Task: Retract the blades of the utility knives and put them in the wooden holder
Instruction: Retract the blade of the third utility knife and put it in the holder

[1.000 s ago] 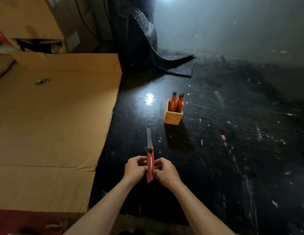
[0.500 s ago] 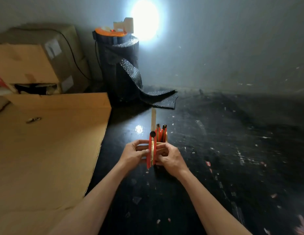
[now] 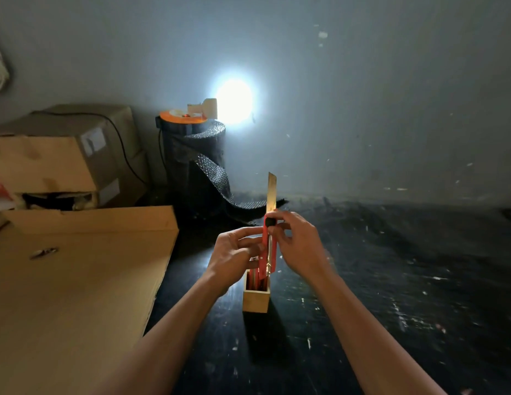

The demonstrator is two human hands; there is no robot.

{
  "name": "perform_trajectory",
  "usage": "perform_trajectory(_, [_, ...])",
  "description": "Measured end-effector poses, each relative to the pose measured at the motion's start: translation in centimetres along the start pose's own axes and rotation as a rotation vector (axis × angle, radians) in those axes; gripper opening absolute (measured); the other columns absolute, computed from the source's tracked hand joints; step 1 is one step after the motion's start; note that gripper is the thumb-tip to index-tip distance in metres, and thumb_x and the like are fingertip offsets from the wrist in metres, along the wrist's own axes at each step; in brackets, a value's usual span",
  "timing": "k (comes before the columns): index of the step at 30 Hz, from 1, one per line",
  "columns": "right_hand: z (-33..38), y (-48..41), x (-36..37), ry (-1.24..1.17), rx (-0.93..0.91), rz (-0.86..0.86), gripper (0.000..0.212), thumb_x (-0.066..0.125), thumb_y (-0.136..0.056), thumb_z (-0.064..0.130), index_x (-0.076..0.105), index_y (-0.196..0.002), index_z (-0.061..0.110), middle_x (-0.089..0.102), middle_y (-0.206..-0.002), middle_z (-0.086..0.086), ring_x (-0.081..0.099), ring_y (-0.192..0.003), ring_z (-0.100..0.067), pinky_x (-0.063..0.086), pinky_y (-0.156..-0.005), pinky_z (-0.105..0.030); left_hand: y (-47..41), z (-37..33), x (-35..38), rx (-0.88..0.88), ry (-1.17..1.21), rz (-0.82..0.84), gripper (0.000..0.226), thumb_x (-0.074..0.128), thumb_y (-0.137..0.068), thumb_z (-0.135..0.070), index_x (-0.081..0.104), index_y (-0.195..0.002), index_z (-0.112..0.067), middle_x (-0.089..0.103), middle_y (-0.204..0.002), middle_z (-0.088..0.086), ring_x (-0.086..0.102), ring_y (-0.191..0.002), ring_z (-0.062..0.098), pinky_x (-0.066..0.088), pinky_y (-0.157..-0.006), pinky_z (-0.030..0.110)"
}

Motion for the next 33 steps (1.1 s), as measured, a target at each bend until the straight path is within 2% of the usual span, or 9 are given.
perform_trajectory(3, [-0.2,0.6,0.6,-0.019,0.003,0.056,0.025,0.068,-0.094,0.017,0.068,-0.117,0.025,0.069,-0.117,0.006,0.060,-0.100,-0.001,0.050,-0.084,-0.012,0.1,-1.0,-0.3,0.011,0.043,-0.032,0.032,0.064,-0.091,0.014,0.074,-0.116,-0.003,0.083,-0.092,0.009,0.081,-0.077,0.023,0.065,-0.063,0.033])
perform_trajectory(9, [-0.3,2.3,0.9,-0.076,0.047,0.060,0.029,0.069,-0.093,0.019,0.067,-0.120,0.030,0.070,-0.117,0.012,0.059,-0.101,0.002,0.041,-0.080,-0.006,0.3,-1.9,-0.6,-0.002,0.079,-0.016,0.034,0.065,-0.091,0.012,0.076,-0.116,-0.007,0.083,-0.101,0.014,0.082,-0.084,0.027,0.065,-0.064,0.033])
perform_trajectory(14, [-0.1,3.1,0.3,-0.064,0.045,0.078,0.031,0.071,-0.092,0.016,0.067,-0.117,0.034,0.063,-0.104,0.028,0.056,-0.086,0.022,0.041,-0.068,0.002,0.6,-1.7,-0.3,-0.043,0.137,-0.016,0.032,0.067,-0.090,0.010,0.077,-0.115,-0.008,0.082,-0.104,0.016,0.081,-0.087,0.030,0.065,-0.065,0.035])
perform_trajectory(17, [-0.3,4.1,0.4,-0.057,0.047,0.104,0.033,0.074,-0.090,0.017,0.067,-0.113,0.039,0.065,-0.098,0.033,0.061,-0.091,0.020,0.048,-0.074,-0.005,0.3,-2.1,-0.5,-0.039,0.110,-0.041,0.034,0.069,-0.089,0.010,0.075,-0.118,-0.007,0.082,-0.106,0.016,0.081,-0.091,0.029,0.065,-0.067,0.035])
perform_trajectory(20, [-0.4,4.9,0.3,-0.072,0.051,0.107,0.029,0.073,-0.090,0.016,0.067,-0.110,0.037,0.065,-0.092,0.035,0.061,-0.091,0.020,0.049,-0.073,-0.005,0.3,-2.8,-0.1,-0.007,0.011,-0.029,0.035,0.068,-0.088,0.012,0.075,-0.117,-0.007,0.082,-0.103,0.014,0.081,-0.092,0.029,0.066,-0.067,0.034])
perform_trajectory(25, [0.6,5.3,0.1,-0.048,0.019,0.071,0.040,0.069,-0.093,0.017,0.055,-0.109,0.051,0.061,-0.104,0.030,0.058,-0.088,0.018,0.047,-0.069,-0.002,0.3,-3.5,0.5,0.017,-0.010,-0.043,0.035,0.066,-0.089,0.013,0.076,-0.114,-0.010,0.083,-0.099,0.012,0.081,-0.091,0.028,0.065,-0.066,0.032])
perform_trajectory(28, [0.9,5.1,-0.1,-0.038,0.016,0.055,0.030,0.067,-0.094,0.020,0.063,-0.114,0.042,0.062,-0.105,0.027,0.059,-0.085,0.016,0.046,-0.071,-0.001,0.3,-4.0,0.6,0.035,-0.017,-0.051,0.034,0.067,-0.089,0.013,0.076,-0.114,-0.009,0.083,-0.099,0.012,0.081,-0.090,0.028,0.066,-0.066,0.033])
perform_trajectory(31, [0.8,5.0,-0.4,-0.065,0.059,0.018,0.018,0.070,-0.091,0.026,0.062,-0.106,0.033,0.058,-0.094,0.033,0.056,-0.079,0.026,0.043,-0.065,0.003,0.5,-4.4,0.8,0.052,-0.031,-0.046,0.034,0.067,-0.089,0.013,0.076,-0.109,-0.013,0.084,-0.094,0.008,0.082,-0.084,0.023,0.065,-0.063,0.030])
perform_trajectory(33, [1.0,4.9,-0.5,-0.080,0.076,-0.008,0.021,0.072,-0.089,0.032,0.059,-0.106,0.031,0.058,-0.093,0.032,0.059,-0.078,0.020,0.044,-0.060,0.000,0.6,-4.6,1.0,0.064,-0.046,-0.042,0.035,0.065,-0.090,0.013,0.075,-0.106,-0.017,0.084,-0.090,0.001,0.082,-0.081,0.019,0.064,-0.062,0.027])
Point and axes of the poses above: each hand's wrist, its own y-axis away from the middle knuckle, its own x-axis out of the palm, z = x × y, the point moved 6 cm from there along -y, towards the middle knuckle
